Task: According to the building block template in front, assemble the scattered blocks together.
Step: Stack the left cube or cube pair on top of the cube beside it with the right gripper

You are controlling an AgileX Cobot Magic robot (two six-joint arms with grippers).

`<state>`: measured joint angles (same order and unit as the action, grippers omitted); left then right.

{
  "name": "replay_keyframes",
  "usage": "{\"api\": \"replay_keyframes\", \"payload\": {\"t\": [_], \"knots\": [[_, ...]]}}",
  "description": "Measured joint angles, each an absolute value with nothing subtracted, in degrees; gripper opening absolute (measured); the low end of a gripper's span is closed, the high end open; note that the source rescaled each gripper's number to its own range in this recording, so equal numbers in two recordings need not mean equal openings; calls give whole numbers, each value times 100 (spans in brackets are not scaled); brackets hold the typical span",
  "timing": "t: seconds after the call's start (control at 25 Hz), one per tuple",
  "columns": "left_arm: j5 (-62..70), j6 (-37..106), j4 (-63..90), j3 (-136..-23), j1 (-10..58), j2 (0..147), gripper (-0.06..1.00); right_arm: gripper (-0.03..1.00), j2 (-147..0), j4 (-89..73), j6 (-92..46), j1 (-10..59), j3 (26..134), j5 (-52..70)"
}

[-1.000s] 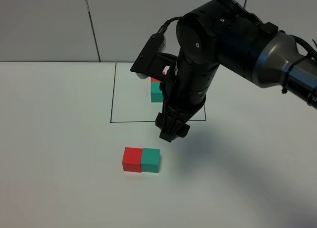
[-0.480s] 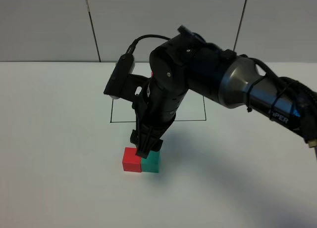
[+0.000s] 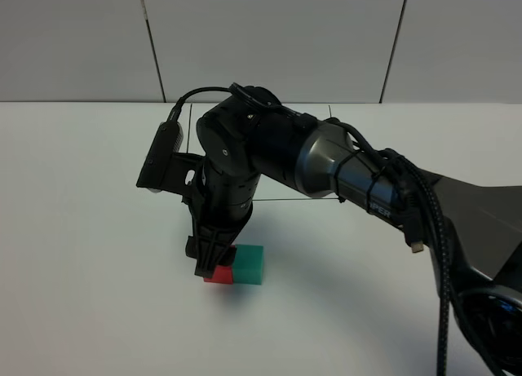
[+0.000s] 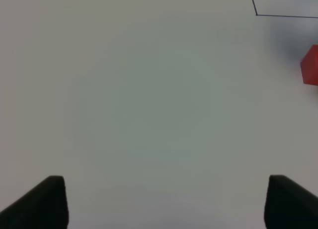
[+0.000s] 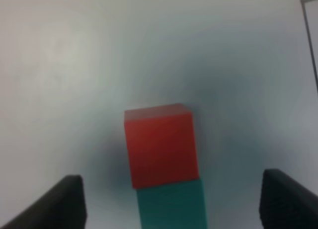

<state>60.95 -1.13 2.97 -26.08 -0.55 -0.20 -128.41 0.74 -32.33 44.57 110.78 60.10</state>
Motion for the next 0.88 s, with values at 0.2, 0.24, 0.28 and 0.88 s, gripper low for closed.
{"api": "replay_keyframes", "payload": {"t": [0.2, 0.24, 0.28, 0.88], "knots": [[6095, -113, 292, -2608, -55, -20, 91, 88, -13190, 139, -3233, 4465, 11301, 6363], [6095, -113, 292, -2608, -55, -20, 91, 88, -13217, 157, -3233, 4465, 11303, 6368], [6095, -113, 287, -2608, -55, -20, 91, 88, -13241, 200, -3233, 4465, 11303, 6368], [6095, -108, 287, -2608, -55, -20, 91, 88, -13507, 414, -3002, 4460, 11350, 6311]]}}
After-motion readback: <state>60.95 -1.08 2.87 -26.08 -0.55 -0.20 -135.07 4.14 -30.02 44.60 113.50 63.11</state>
